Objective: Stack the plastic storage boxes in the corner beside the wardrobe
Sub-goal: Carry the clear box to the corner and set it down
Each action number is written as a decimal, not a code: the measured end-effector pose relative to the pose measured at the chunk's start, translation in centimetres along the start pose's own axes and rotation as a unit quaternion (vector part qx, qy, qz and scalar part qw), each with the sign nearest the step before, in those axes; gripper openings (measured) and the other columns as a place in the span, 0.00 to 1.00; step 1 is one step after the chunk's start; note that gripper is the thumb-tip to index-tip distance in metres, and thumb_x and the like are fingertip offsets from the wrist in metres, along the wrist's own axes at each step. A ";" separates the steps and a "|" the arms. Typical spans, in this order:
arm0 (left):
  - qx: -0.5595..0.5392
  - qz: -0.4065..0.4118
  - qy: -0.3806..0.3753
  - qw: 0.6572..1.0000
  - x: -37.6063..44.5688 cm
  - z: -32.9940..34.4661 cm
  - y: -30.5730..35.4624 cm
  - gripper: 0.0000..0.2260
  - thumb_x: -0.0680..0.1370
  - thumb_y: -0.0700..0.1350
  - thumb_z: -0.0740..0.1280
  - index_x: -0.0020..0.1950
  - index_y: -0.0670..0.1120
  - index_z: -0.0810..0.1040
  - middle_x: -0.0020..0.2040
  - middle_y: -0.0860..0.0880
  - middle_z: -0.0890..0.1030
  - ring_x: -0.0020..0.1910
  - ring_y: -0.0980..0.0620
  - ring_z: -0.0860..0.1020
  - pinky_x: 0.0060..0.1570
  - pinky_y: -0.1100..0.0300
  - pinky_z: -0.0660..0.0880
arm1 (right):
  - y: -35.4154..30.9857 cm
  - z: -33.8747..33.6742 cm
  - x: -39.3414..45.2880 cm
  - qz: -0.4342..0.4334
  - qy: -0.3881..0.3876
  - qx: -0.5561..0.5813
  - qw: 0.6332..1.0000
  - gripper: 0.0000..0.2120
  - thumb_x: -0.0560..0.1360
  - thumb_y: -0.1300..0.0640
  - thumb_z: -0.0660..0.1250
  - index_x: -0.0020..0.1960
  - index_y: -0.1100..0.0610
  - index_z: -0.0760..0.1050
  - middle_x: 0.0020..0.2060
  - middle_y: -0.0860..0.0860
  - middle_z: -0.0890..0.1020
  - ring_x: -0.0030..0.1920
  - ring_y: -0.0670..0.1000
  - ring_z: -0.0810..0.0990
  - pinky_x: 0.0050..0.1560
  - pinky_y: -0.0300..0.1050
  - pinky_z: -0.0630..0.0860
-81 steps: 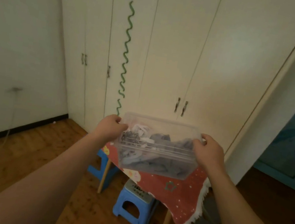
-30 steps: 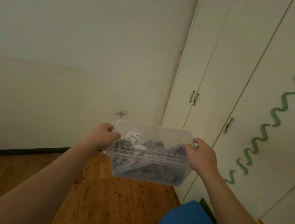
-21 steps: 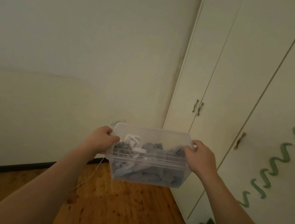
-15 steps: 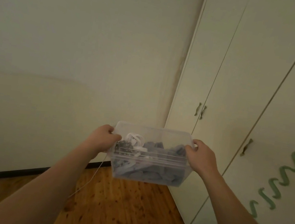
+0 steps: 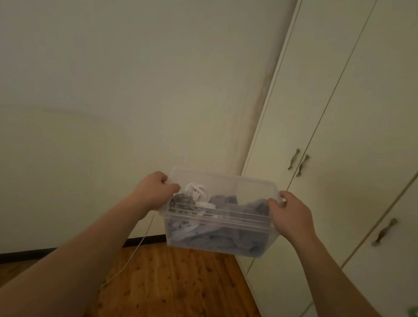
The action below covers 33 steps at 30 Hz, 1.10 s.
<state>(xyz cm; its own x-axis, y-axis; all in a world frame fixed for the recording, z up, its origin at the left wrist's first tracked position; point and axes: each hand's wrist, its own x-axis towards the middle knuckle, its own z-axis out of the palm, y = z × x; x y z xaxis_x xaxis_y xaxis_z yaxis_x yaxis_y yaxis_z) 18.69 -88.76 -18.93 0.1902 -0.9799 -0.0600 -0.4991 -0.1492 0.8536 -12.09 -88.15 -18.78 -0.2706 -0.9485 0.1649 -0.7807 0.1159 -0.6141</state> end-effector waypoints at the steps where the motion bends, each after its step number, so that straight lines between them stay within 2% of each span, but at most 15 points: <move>1: 0.003 -0.002 0.003 1.000 1.5 0.6 0.3 0.23 0.75 0.52 0.68 0.66 0.43 0.72 0.55 0.44 0.78 0.51 0.43 0.79 0.52 0.43 0.80 | 0.1 0.3 1.7 0.000 -0.002 -0.003 1.000 0.25 0.79 0.47 0.60 0.73 0.55 0.68 0.65 0.56 0.77 0.61 0.57 0.76 0.57 0.47 0.72; 4: 0.010 -0.008 0.004 1.000 6.0 2.3 1.4 0.26 0.75 0.53 0.68 0.69 0.42 0.71 0.58 0.43 0.77 0.53 0.42 0.78 0.53 0.44 0.79 | 0.5 1.3 6.7 0.001 -0.018 -0.001 1.000 0.25 0.79 0.46 0.60 0.73 0.55 0.67 0.65 0.56 0.77 0.61 0.58 0.76 0.56 0.47 0.72; 8: 0.016 -0.008 0.009 1.000 11.3 4.4 2.8 0.24 0.75 0.52 0.68 0.67 0.42 0.71 0.55 0.44 0.77 0.51 0.43 0.78 0.52 0.44 0.80 | 0.7 2.0 12.7 -0.004 -0.029 -0.005 1.000 0.25 0.79 0.46 0.61 0.74 0.55 0.67 0.64 0.56 0.77 0.60 0.58 0.76 0.53 0.45 0.71; 13: 0.016 -0.017 0.002 1.000 16.9 6.9 3.3 0.21 0.78 0.50 0.65 0.69 0.42 0.69 0.56 0.44 0.76 0.52 0.43 0.78 0.53 0.44 0.79 | 1.3 3.3 18.6 -0.002 -0.051 -0.013 0.999 0.26 0.80 0.46 0.61 0.74 0.56 0.67 0.66 0.57 0.76 0.62 0.59 0.75 0.58 0.46 0.71; 16: 0.024 -0.023 -0.005 0.999 20.1 7.8 2.7 0.21 0.79 0.48 0.65 0.69 0.42 0.69 0.55 0.45 0.76 0.52 0.43 0.77 0.54 0.44 0.79 | 1.2 4.9 21.4 -0.002 -0.068 -0.024 0.997 0.23 0.80 0.47 0.61 0.71 0.57 0.69 0.63 0.57 0.77 0.59 0.58 0.76 0.53 0.45 0.69; 19: 0.029 -0.030 -0.018 0.999 23.6 8.5 1.9 0.21 0.77 0.48 0.67 0.68 0.43 0.69 0.52 0.46 0.76 0.51 0.44 0.78 0.53 0.44 0.79 | 1.1 6.9 24.1 0.007 -0.088 -0.030 0.996 0.23 0.80 0.47 0.61 0.71 0.56 0.69 0.63 0.57 0.77 0.54 0.56 0.75 0.53 0.46 0.70; 23: 0.024 -0.039 -0.038 0.998 28.7 9.7 0.4 0.23 0.77 0.48 0.68 0.70 0.42 0.68 0.53 0.47 0.75 0.52 0.44 0.77 0.54 0.44 0.79 | 1.3 10.1 28.0 0.023 -0.107 -0.048 0.993 0.26 0.80 0.45 0.61 0.73 0.55 0.67 0.66 0.56 0.75 0.61 0.57 0.75 0.57 0.46 0.71; 27: 0.022 -0.038 -0.063 0.997 34.6 11.0 -0.7 0.27 0.77 0.49 0.68 0.73 0.42 0.65 0.56 0.46 0.73 0.54 0.43 0.76 0.56 0.44 0.78 | 1.0 13.1 33.0 0.045 -0.109 -0.053 0.992 0.27 0.79 0.43 0.62 0.74 0.54 0.66 0.68 0.55 0.74 0.63 0.57 0.75 0.57 0.48 0.71; 30: 0.027 -0.040 -0.080 0.996 39.7 11.3 -1.2 0.27 0.77 0.49 0.68 0.72 0.42 0.65 0.60 0.44 0.73 0.55 0.43 0.75 0.56 0.46 0.77 | 0.1 15.5 37.3 0.058 -0.111 -0.064 0.990 0.31 0.77 0.42 0.63 0.76 0.54 0.64 0.71 0.55 0.72 0.67 0.58 0.72 0.64 0.49 0.69; 33: 0.030 -0.037 -0.088 0.995 43.5 11.2 -0.9 0.26 0.78 0.49 0.68 0.72 0.42 0.65 0.64 0.42 0.74 0.56 0.43 0.75 0.57 0.47 0.77 | -0.7 17.0 40.6 0.064 -0.116 -0.066 0.989 0.32 0.77 0.41 0.64 0.76 0.55 0.65 0.71 0.56 0.72 0.68 0.57 0.72 0.64 0.48 0.68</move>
<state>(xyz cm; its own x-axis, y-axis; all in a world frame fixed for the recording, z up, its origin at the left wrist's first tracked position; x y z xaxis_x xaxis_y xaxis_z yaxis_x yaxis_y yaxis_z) 17.94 -132.75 -28.09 0.0799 -0.9730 -0.2164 -0.5403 -0.2248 0.8109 -12.95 -131.74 -24.74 -0.2470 -0.9640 -0.0987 -0.8197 0.2622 -0.5093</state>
